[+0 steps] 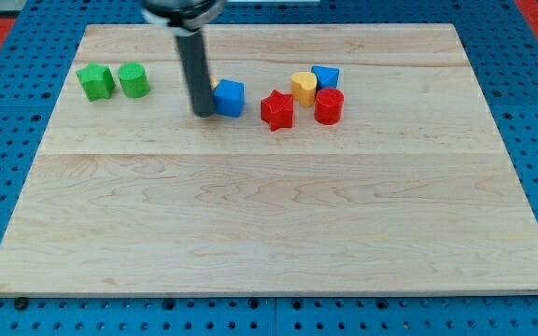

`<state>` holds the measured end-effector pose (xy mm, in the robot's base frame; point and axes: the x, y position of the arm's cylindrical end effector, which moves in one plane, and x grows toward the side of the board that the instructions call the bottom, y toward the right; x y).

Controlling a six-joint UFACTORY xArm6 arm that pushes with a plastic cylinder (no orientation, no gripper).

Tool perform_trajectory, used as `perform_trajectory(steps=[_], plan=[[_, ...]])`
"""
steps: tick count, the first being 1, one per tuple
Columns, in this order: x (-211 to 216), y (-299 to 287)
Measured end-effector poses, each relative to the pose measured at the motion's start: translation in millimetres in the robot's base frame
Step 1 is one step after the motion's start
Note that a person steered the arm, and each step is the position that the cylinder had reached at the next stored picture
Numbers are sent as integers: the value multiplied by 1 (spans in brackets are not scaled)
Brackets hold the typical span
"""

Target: Move the green circle to the top left to the blue cube

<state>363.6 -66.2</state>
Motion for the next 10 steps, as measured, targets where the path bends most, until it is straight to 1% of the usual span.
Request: perform_trajectory(steps=[1,2,4,5,6,7,8,9,10], plan=[[-10,34],[-7,7],[19,-99],[15,-132],[-1,-151],[2,-206],[-2,-239],[-11,-235],[-42,-191]])
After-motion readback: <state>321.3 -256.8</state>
